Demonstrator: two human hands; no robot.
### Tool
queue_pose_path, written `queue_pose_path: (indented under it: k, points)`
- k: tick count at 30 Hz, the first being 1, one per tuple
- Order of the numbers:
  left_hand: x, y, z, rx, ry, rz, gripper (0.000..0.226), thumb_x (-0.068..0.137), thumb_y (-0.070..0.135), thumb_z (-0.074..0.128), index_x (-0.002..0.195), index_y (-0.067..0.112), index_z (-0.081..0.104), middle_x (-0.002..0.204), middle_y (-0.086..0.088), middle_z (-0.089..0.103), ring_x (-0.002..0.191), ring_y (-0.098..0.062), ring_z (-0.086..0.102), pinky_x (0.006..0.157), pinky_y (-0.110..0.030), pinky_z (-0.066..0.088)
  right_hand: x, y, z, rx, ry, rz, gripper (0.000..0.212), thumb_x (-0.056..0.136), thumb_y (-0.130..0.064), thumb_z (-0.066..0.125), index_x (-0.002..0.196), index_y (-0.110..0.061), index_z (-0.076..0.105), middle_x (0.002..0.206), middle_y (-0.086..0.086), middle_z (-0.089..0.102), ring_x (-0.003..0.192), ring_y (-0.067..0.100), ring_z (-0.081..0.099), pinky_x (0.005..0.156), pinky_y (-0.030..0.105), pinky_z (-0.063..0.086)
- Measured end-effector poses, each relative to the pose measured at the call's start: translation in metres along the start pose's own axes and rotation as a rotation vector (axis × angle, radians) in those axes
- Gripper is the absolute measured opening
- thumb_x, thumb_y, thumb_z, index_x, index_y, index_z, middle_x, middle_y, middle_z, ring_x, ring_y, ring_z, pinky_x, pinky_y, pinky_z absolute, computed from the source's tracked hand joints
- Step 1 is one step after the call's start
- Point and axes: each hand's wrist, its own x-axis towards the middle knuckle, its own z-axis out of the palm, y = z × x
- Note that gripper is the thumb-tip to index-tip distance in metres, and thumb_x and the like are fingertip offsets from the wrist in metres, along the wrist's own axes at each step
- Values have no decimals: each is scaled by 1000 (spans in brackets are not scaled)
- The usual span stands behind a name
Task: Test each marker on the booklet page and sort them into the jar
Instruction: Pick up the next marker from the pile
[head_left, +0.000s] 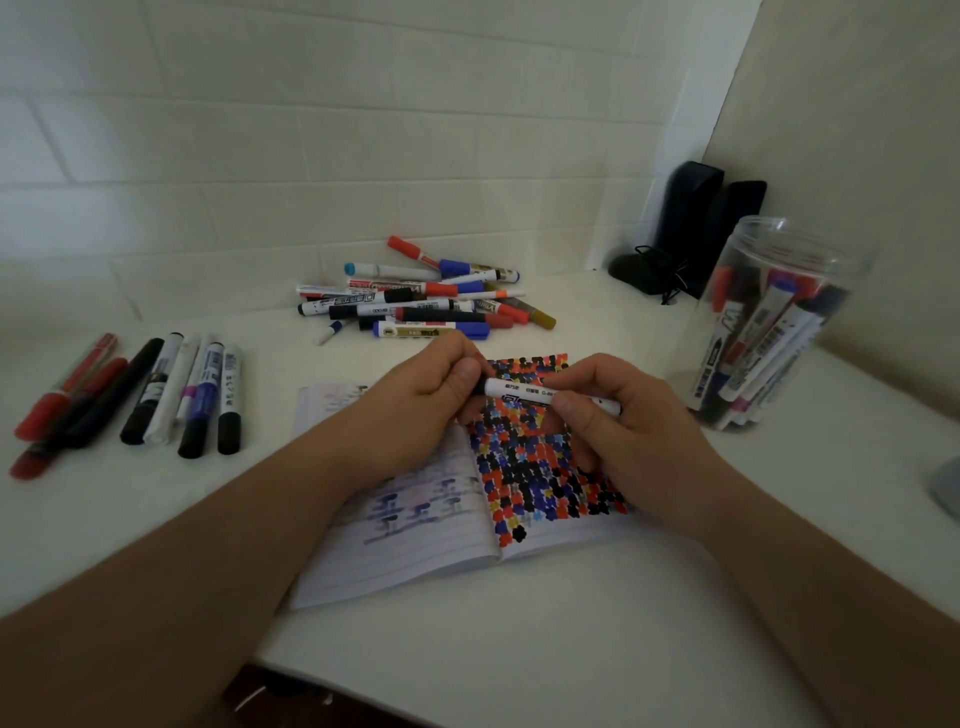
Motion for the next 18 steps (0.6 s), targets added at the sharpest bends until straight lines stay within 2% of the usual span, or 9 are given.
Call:
queue_pose_path:
  k: [2,5,8,10,11,13,15,17,18]
  points:
    - [1,-1,0,25,13,15,25,111,36,33,101,27,54,77,13,59,68,-7,46,66,-26,44,2,-1,4,-8,6,5,13,106,-19,54,108,-25,65,86,-3,74,57,8,57,51,16,44]
    - [2,-2,-1,20,63,39,24,111,34,34,100,24,53,77,12,56,70,-6,47,71,-30,44,5,-6,6,3,13,12,12,106,-20,54,106,-25,64,86,-2,74,61,9,58,57,20,47]
    - [1,4,2,28,32,73,20,110,32,37,101,25,54,79,11,60,72,-6,51,72,-31,47,7,-13,2,-114,-31,5,4,100,-24,64,97,-27,64,82,-6,75,67,15,66,60,33,55]
    - [1,9,6,58,-55,80,13,108,33,41,105,32,54,83,10,66,77,-5,60,73,-29,51,7,-18,3,-204,-112,-2,10,95,-24,71,95,-27,61,81,-6,77,73,23,70,68,44,59]
    - [0,11,8,54,-90,71,10,107,36,42,109,36,52,87,11,70,81,-4,65,75,-26,52,6,-20,3,-210,-154,0,13,95,-23,71,97,-29,59,82,-6,77,74,24,71,71,46,59]
    - [0,14,9,39,-128,60,18,103,48,38,119,44,45,95,15,73,89,-1,68,81,-24,53,3,-22,1,-193,-196,3,23,97,-21,67,111,-35,55,83,-4,77,72,19,69,68,39,58]
    - [1,9,6,80,-108,61,32,98,59,31,126,50,42,100,18,72,96,2,65,86,-27,52,-1,-25,-6,-164,-155,1,48,99,-16,64,134,-44,46,79,-1,73,64,12,63,61,29,52]
    - [3,1,2,142,-34,50,31,100,58,35,126,49,49,105,20,69,98,6,61,89,-29,51,-2,-29,-19,-98,-53,9,69,99,-10,64,146,-52,35,74,-3,65,60,10,57,58,23,47]
    - [7,-2,0,184,4,44,23,102,53,43,121,47,55,106,22,67,97,7,60,90,-29,51,-1,-33,-29,-70,13,3,71,99,-10,64,147,-53,35,76,-4,64,60,9,57,58,22,47]
